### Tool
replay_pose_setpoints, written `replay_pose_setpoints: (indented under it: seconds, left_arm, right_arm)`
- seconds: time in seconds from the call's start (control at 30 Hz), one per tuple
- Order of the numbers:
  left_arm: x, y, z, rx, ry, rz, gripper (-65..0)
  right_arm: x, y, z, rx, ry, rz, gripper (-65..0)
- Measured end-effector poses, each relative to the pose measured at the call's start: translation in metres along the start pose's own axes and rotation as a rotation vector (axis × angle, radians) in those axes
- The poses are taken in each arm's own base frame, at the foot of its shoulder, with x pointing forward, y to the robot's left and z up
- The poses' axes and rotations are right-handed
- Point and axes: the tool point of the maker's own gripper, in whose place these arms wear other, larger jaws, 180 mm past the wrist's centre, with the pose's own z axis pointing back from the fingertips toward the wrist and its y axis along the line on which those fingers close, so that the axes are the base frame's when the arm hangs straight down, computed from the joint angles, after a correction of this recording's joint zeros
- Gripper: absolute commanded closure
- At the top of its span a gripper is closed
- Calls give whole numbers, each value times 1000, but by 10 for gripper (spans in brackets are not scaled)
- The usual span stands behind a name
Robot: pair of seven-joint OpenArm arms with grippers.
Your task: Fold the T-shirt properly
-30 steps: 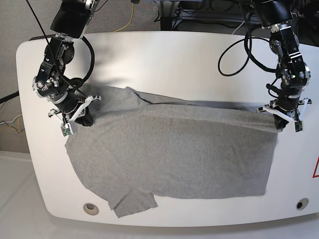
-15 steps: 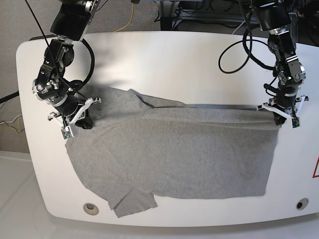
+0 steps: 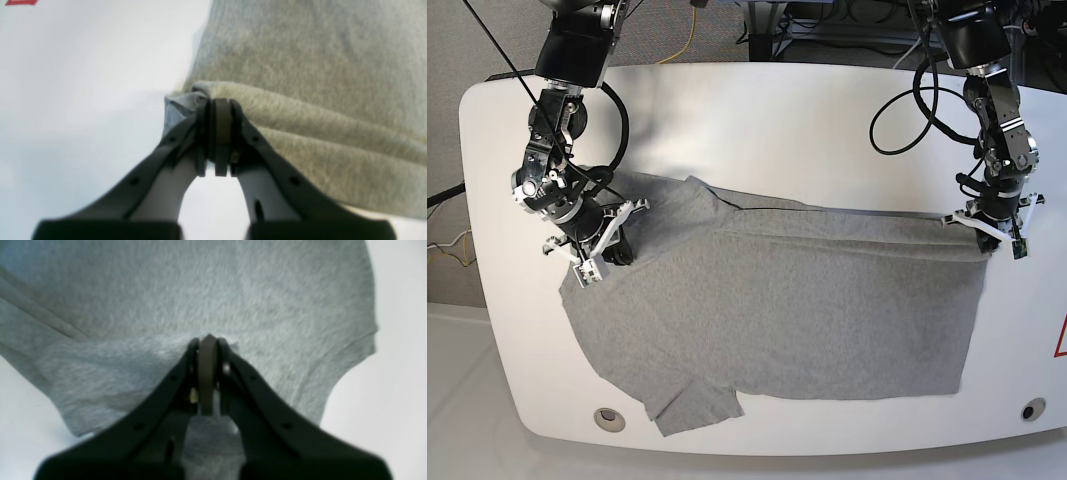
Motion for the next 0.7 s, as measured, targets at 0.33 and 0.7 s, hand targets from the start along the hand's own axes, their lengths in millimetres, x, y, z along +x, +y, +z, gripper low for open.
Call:
replay_pose_setpoints:
  seconds: [0.33,0.7]
  left_arm:
    - [6,-1,-2,1,-10,-1,-12]
    - [11,1,-14,14,-36,-3,-12]
  right_arm:
    - [-14,2,-8,18,13,-34,0]
    - [-20,1,-11,21,30,-43,0]
